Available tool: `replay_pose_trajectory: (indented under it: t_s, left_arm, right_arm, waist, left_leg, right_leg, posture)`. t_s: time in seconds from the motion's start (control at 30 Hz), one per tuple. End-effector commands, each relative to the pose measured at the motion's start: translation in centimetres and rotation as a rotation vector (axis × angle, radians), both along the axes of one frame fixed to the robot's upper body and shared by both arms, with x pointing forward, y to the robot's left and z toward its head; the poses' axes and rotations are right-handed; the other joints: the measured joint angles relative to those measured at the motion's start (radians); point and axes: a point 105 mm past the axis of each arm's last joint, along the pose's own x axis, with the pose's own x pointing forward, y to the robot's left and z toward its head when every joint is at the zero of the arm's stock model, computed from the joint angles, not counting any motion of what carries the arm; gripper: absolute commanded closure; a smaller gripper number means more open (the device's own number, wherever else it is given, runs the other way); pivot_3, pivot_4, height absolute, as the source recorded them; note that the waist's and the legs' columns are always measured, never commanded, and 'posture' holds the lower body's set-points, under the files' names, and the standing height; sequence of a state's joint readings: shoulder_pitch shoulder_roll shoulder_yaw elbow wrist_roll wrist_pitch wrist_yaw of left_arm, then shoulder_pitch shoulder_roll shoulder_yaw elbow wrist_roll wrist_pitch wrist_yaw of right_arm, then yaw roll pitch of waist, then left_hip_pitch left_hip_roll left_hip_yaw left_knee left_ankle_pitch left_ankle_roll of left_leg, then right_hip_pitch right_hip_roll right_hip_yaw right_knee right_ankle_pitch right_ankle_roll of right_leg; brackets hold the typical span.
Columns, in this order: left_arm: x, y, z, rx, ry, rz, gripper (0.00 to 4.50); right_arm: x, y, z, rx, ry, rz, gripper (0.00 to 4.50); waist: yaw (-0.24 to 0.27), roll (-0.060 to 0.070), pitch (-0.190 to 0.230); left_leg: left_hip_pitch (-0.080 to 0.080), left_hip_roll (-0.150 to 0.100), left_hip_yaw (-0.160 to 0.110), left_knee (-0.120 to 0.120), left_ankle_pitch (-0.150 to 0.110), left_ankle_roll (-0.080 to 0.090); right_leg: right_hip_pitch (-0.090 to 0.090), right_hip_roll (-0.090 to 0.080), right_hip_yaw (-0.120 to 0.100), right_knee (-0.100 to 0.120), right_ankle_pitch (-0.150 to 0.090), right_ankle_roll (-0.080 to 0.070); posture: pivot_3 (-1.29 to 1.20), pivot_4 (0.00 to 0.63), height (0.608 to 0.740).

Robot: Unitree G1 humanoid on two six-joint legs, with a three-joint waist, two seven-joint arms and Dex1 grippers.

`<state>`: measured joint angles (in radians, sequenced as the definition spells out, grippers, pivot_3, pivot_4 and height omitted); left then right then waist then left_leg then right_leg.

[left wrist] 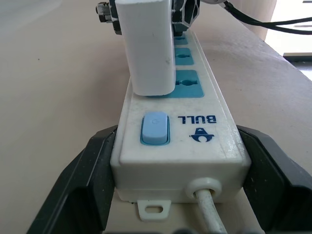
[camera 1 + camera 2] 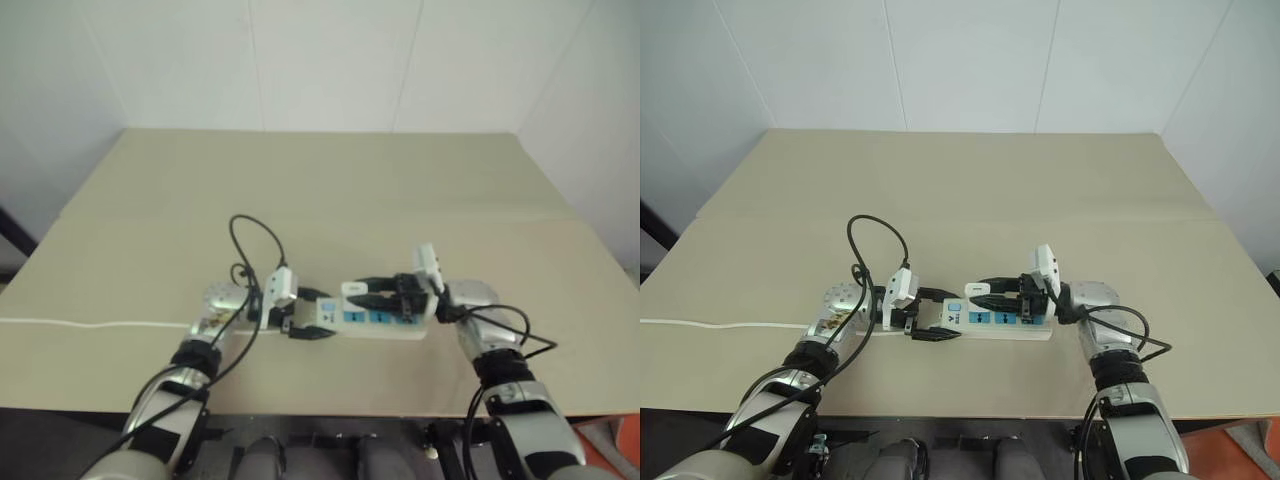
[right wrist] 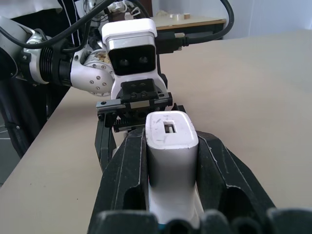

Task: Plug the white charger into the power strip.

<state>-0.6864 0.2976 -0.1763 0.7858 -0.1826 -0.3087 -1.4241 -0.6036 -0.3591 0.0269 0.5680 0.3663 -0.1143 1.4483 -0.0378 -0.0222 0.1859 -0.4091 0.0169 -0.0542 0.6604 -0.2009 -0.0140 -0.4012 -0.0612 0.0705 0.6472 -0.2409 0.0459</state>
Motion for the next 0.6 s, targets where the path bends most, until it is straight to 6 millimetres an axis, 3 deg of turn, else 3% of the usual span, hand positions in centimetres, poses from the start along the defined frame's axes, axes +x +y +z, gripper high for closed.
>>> replay_pose_trajectory:
  t_s: [0.03,0.23,0.6]
  left_arm:
    - [-0.2,0.1,-0.1,0.04,-0.018,-0.033,1.24]
    - [-0.2,0.2,0.1,0.04,-0.019,-0.036,1.24]
    - [-0.3,0.2,0.1,0.026,-0.02,-0.026,1.24]
  right_arm:
    - [0.0,-0.1,-2.3,-0.041,0.09,-0.003,3.39]
    - [0.0,0.0,-3.7,-0.065,0.119,0.001,3.39]
    - [-0.9,0.2,-5.4,-0.137,0.093,0.043,3.39]
  waist:
    - [-0.002,0.0,0.0]
    - [-0.007,0.0,0.0]
    - [-0.008,0.0,-0.001]
  left_leg:
    - [0.001,0.0,0.0,0.0,0.0,0.0]
    - [0.01,0.0,0.0,-0.001,0.0,0.0]
    - [0.012,0.0,0.0,-0.001,0.0,0.0]
  right_leg:
    - [0.001,0.0,0.0,0.0,0.0,0.0]
    - [0.01,0.0,0.0,-0.001,-0.004,0.006]
    - [0.012,0.0,0.0,-0.001,-0.004,0.006]
  posture:
    - [0.0,0.15,0.74]
    - [0.0,0.15,0.74]
    - [0.0,0.15,0.74]
